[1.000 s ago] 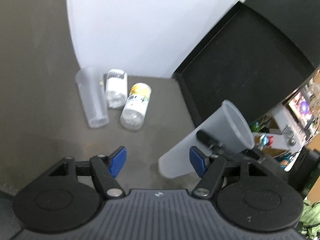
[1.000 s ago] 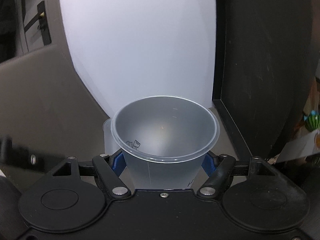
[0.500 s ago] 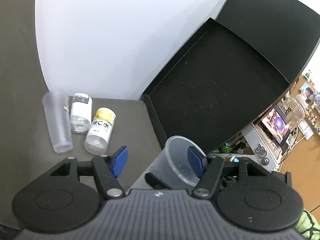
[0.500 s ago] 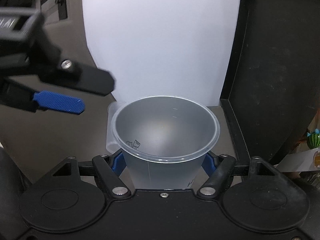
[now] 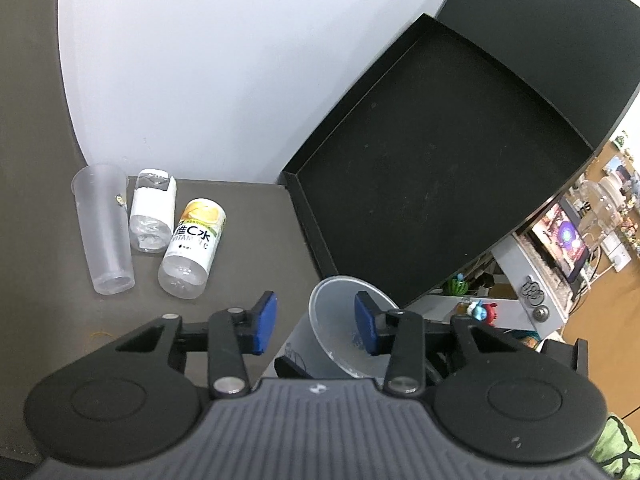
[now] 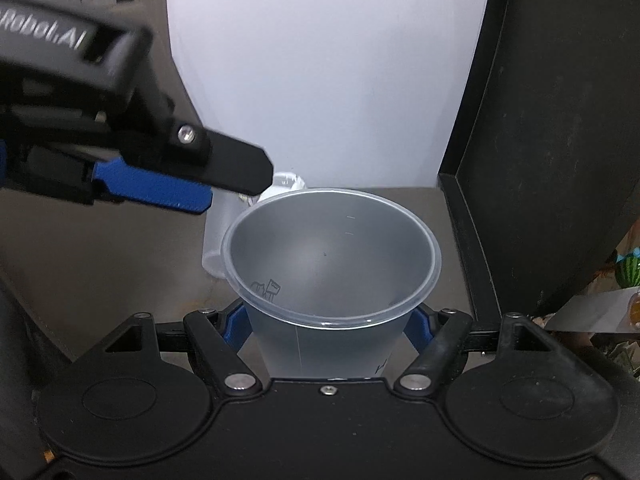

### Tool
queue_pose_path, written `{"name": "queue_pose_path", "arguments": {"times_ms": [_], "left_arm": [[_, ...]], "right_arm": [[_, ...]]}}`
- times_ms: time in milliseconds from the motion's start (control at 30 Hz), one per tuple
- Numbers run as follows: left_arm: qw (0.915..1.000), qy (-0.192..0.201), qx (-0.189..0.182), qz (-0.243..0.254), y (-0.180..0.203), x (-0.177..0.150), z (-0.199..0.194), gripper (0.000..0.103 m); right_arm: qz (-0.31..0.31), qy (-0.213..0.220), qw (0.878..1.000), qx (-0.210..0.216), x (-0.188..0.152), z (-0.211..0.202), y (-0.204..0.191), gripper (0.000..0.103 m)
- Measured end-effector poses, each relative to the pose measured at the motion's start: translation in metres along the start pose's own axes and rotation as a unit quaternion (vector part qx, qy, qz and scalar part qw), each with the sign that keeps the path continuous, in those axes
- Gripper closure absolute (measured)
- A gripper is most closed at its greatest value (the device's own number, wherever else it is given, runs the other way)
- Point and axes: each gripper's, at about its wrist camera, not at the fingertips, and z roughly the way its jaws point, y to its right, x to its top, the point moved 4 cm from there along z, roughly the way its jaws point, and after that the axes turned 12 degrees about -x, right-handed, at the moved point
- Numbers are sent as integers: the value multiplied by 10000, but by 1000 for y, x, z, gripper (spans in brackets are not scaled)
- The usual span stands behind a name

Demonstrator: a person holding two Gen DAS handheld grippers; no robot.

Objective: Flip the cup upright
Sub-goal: 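Turn the cup rim-up with the right gripper and carry it down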

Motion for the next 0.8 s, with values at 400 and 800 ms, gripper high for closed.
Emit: {"name": "queue_pose_path", "arguments": {"times_ms": [400,800], "left_arm": [[9994,-329,98,-103,-12,-7,19,61],[9985,-480,275,45,-8,-9,27,61]], "right_arm": [[-72,-126,9999,13,6,12,-9,28],[100,-211,9997,89,1,22,3,22]]}}
